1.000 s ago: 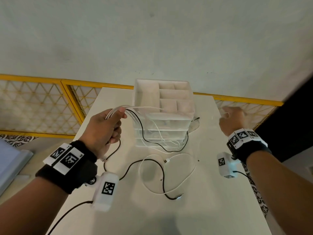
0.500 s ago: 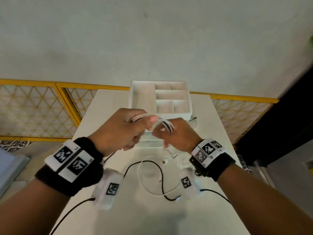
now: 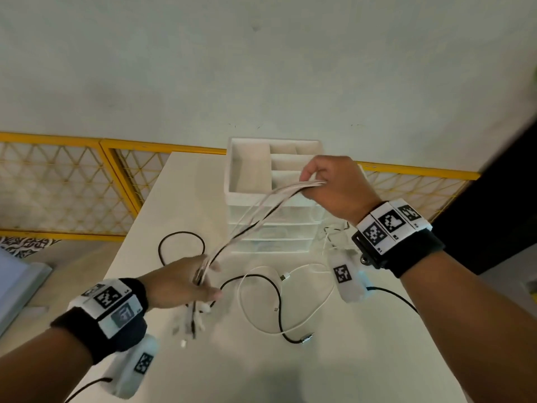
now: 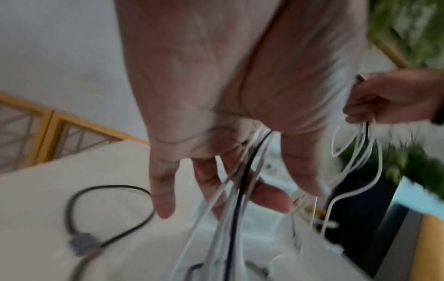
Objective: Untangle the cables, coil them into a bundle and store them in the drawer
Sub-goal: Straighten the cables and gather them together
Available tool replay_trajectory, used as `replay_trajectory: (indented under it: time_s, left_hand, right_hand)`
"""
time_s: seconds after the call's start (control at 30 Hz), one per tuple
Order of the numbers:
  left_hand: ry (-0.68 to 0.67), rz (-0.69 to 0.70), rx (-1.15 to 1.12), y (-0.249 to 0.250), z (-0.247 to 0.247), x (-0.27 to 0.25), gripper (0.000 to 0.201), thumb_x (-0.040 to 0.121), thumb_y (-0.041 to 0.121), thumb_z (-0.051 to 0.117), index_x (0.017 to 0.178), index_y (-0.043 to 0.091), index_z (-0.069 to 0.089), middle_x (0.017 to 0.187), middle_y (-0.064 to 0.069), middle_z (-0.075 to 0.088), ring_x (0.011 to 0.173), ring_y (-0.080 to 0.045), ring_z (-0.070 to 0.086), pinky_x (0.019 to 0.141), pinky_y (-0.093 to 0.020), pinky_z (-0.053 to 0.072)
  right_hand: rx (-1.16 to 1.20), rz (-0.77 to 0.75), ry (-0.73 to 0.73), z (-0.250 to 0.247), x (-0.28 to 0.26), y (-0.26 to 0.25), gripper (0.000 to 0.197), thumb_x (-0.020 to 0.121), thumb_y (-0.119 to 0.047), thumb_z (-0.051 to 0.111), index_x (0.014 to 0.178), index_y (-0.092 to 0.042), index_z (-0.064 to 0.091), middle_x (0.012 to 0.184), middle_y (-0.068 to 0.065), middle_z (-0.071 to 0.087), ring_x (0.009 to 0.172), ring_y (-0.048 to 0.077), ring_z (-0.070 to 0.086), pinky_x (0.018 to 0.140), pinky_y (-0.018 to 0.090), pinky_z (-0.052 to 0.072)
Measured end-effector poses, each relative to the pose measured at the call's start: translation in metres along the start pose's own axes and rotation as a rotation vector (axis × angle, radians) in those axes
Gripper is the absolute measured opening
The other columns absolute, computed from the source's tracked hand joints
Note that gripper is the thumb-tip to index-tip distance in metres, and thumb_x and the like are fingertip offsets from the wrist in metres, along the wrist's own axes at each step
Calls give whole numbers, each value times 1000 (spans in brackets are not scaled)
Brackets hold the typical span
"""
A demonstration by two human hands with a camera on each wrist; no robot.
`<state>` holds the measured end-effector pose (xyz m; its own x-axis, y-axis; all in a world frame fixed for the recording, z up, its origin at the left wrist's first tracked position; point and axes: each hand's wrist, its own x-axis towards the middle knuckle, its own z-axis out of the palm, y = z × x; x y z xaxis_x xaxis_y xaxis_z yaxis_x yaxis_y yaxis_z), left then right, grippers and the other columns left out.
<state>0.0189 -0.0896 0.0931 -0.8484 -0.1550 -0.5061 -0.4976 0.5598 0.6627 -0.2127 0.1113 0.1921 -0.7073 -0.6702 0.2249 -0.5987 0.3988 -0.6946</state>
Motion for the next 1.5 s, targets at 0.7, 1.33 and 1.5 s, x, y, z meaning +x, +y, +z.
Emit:
replay_trajectory:
  time_s: [0.7,1.33,1.5]
  left_hand:
    - [544,498,-981,141,-64,-12,36,101,35,49,75,11,56,44,11,20,36,-6,13,37,-16,17]
    - [503,452,-884,132,-64,-12,35,101,34,49,78,9,57,44,11,21,37,-7,14,39,-17,15]
    - [453,443,-806,154,-42,-2,37,100,34,52,75,9,60,44,10,22,38,-9,14,41,-17,16]
  right_hand:
    - [-359,458,-310,48,-68,126,39,95,-42,56,79,-15,79,85,13,74,88,31,69,82,31,43]
    - [-181,402,-279,10,-48,115,65,72,-30,87,130,-31,59,123,-4,63,111,19,60,86,29,44]
    - [167,-2,-73,10,-24,12,46,74,-27,86,111,-33,61,103,-6,68,77,11,63,65,17,47]
